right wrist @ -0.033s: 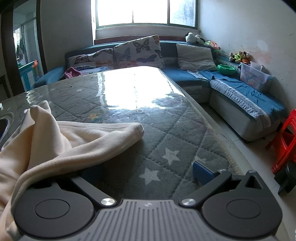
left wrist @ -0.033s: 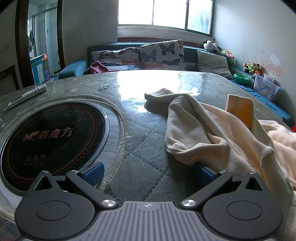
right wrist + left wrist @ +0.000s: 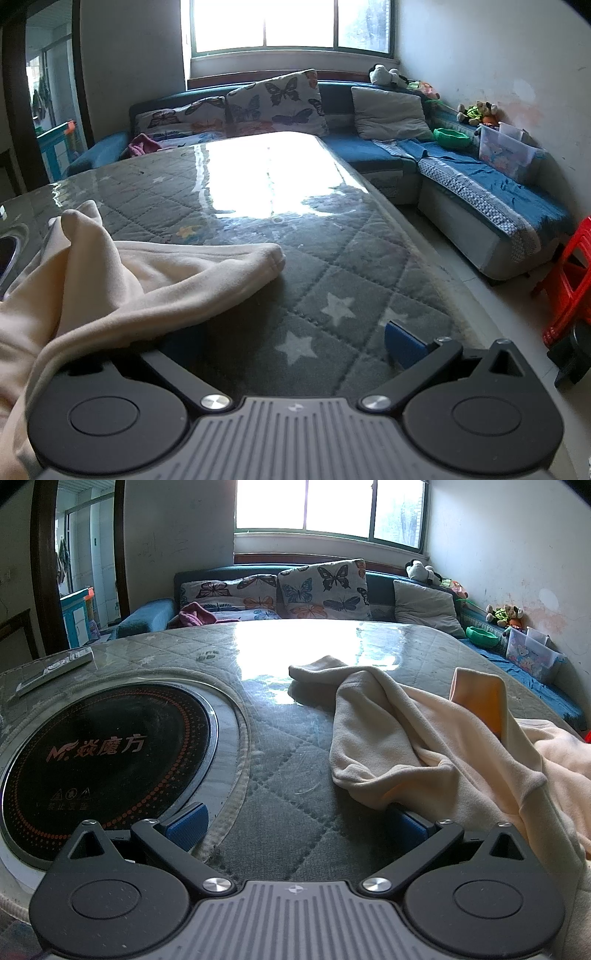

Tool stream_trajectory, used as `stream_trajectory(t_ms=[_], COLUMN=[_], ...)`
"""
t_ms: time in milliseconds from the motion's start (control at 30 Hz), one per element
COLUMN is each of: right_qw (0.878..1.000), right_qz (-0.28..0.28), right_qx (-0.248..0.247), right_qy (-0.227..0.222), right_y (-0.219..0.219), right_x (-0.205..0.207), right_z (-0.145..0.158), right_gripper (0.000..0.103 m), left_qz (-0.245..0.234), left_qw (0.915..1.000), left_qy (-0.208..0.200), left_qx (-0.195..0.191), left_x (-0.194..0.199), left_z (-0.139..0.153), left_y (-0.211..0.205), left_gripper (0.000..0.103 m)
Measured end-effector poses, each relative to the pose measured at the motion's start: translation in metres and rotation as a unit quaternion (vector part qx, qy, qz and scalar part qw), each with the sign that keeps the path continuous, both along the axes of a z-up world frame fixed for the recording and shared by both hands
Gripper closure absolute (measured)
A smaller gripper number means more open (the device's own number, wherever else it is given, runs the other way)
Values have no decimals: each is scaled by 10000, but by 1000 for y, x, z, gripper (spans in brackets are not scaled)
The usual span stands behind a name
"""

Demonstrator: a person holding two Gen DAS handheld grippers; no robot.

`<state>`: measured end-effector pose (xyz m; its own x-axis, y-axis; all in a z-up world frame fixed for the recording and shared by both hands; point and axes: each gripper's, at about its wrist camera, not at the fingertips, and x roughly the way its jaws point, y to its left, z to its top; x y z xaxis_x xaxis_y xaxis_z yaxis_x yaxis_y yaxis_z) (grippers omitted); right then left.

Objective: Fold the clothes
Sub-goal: 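Move both grippers over the crumpled cream sweatshirt toward its hem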

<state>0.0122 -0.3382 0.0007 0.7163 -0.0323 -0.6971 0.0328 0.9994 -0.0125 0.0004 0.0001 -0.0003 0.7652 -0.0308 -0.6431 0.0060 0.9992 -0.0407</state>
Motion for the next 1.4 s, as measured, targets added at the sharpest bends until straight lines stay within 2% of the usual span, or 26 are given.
stream_trajectory(t_ms=[133, 267, 600, 767, 933, 1100, 1400], right_qw=[9998, 9972, 9964, 9965, 9958, 9956, 9949], right_qz=[-68, -25, 158, 285, 440, 647, 774], right_qx=[15, 327, 420, 469, 553, 323, 357], right_qy=[-200, -665, -723, -634, -580, -590, -531], right_y=[8, 7, 23, 33, 43, 55, 62], right_x=[-2, -40, -91, -108, -123, -133, -144], right_z=[1, 4, 20, 20, 20, 25, 36], right_gripper=[0, 0, 0, 0, 0, 0, 0], left_qz=[101, 242, 554, 602, 419, 209, 47], left_qw=[9997, 9993, 9978, 9973, 9982, 9984, 9986], left_qy=[41, 114, 367, 410, 405, 477, 472], left_qx=[212, 276, 63, 111, 136, 225, 240], left_x=[1, -11, -42, -59, -72, -82, -91], left_z=[-1, 4, 18, 26, 33, 34, 40], left_y=[-7, -14, -23, -32, -46, -60, -68], left_gripper=[0, 0, 0, 0, 0, 0, 0])
